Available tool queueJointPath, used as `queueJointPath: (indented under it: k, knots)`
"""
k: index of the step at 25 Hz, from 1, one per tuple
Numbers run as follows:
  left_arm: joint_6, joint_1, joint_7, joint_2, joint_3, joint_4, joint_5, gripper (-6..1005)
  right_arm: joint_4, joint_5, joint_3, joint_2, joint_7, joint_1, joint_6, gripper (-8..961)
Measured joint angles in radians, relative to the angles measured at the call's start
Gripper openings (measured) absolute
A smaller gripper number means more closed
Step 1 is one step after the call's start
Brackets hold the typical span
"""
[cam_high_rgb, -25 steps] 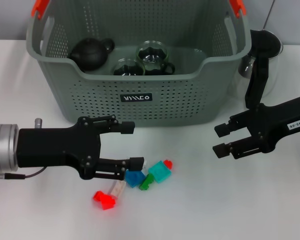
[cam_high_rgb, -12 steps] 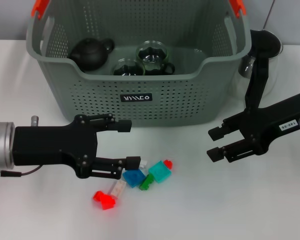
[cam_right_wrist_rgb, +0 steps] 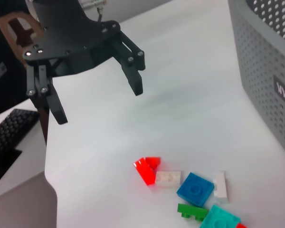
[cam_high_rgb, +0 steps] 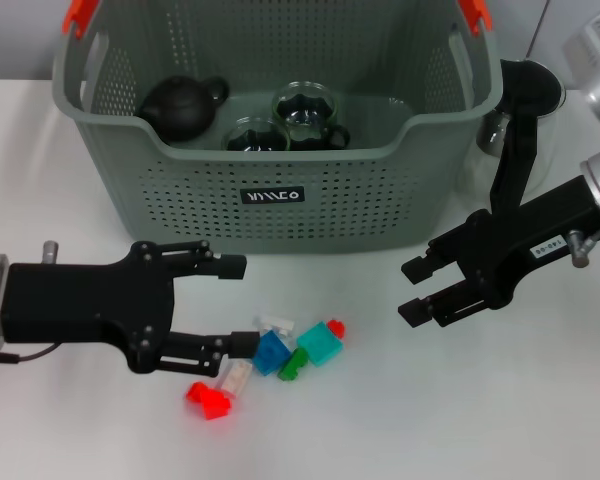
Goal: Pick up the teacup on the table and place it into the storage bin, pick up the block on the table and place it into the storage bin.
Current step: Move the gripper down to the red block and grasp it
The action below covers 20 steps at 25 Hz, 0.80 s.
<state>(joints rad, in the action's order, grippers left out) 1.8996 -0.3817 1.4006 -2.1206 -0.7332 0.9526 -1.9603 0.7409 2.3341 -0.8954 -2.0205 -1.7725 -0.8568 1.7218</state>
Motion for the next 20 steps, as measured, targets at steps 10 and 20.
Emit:
queueJointPath:
  k: [10,20]
  knots:
    - [0.005,0.013,0.006,0.005,0.024,0.000,-0.031,846,0.008,0.016,-0.129,-0.031,-0.056,-0.055,-0.054,646]
    - [0.016,0.015,0.006,0.007,0.037,0.001,-0.070,847,0.011,0.016,-0.294,-0.068,-0.119,-0.113,-0.130,644]
